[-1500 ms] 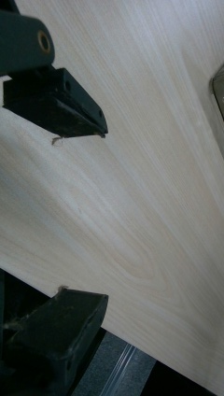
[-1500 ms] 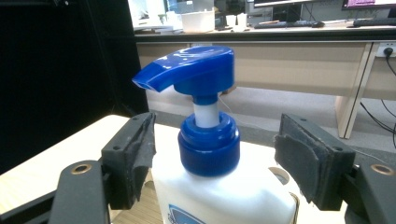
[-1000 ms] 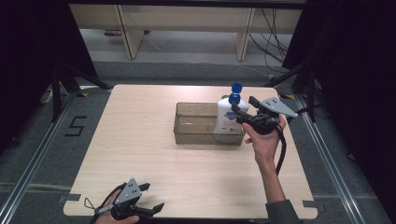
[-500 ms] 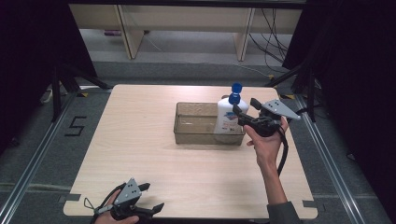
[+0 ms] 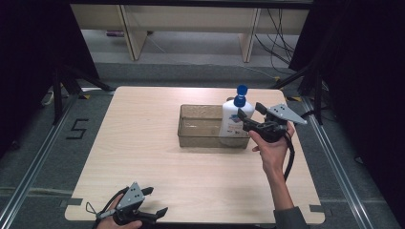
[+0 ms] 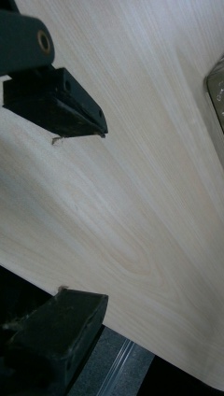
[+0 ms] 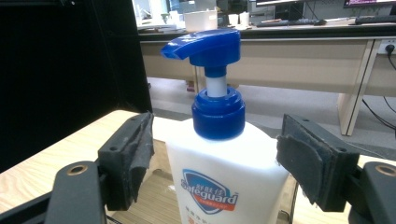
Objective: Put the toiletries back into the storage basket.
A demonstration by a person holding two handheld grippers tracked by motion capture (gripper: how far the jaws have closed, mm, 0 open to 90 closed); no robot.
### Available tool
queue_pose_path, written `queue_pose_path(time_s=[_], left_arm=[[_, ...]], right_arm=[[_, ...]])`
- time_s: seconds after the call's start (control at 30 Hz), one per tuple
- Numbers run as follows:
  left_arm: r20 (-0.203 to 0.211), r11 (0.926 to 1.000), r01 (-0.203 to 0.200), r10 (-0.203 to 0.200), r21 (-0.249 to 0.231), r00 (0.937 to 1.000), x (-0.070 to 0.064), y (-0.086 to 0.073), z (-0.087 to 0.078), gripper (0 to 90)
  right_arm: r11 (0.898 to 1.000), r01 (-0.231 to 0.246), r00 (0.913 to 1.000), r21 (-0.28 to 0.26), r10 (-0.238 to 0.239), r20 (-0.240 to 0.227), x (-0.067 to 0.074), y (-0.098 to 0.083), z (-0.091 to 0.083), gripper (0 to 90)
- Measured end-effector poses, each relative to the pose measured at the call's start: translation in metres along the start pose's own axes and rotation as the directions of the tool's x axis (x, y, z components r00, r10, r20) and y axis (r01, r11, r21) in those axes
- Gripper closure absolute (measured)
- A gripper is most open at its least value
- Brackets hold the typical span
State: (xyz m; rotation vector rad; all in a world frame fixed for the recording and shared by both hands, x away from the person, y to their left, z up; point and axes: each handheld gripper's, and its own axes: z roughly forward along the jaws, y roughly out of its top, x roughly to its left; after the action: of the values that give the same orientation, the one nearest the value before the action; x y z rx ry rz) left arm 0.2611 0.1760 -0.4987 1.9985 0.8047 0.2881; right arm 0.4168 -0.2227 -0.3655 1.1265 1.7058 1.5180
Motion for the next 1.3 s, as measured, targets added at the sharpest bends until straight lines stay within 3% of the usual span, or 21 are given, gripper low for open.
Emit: queue_pose_path(time_s=[0.6, 0.73, 0.8, 1.0, 1.07, 1.27, 1.3], left_arm=[[0.0, 1.0, 0.002, -0.002, 0.0, 1.0, 0.0, 0.0, 0.0, 15.0], [0.004, 1.0, 0.004, -0.004, 0.0, 1.0, 0.0, 0.0, 0.0, 15.0], [-0.001, 1.0, 0.002, -0.002, 0.002, 1.0, 0.0, 0.0, 0.0, 15.0], [0.0, 1.0, 0.0, 0.0, 0.0, 1.0, 0.0, 0.0, 0.0, 15.0], [0.0, 1.0, 0.0, 0.0, 0.0, 1.0, 0.0, 0.0, 0.0, 15.0], [-0.001, 1.0, -0.001, 0.001, -0.002, 1.0, 0.0, 0.0, 0.0, 15.0], [-0.001, 1.0, -0.001, 0.001, -0.002, 1.0, 0.0, 0.0, 0.0, 14.9]], right_arm=[[1.0, 0.006, 0.9997, 0.014, -0.006, -0.022, 0.009, -0.005, -0.009, 27.2], [0.999, -0.01, 0.9999, 0.041, 0.01, -0.013, 0.015, -0.007, -0.011, 27.2], [0.999, 0.013, 0.9997, 0.032, -0.013, -0.02, 0.014, -0.007, -0.012, 27.1], [0.999, 0.023, 0.9996, 0.031, -0.023, -0.018, 0.016, -0.01, -0.016, 26.6], [0.999, 0.002, 0.9994, 0.04, -0.001, -0.035, 0.018, -0.011, -0.016, 26.5], [0.999, 0.001, 0.9991, 0.054, 0.001, -0.042, 0.022, -0.015, -0.021, 26.0], [0.998, 0.022, 0.999, 0.053, -0.02, -0.039, 0.022, -0.016, -0.022, 26.0]])
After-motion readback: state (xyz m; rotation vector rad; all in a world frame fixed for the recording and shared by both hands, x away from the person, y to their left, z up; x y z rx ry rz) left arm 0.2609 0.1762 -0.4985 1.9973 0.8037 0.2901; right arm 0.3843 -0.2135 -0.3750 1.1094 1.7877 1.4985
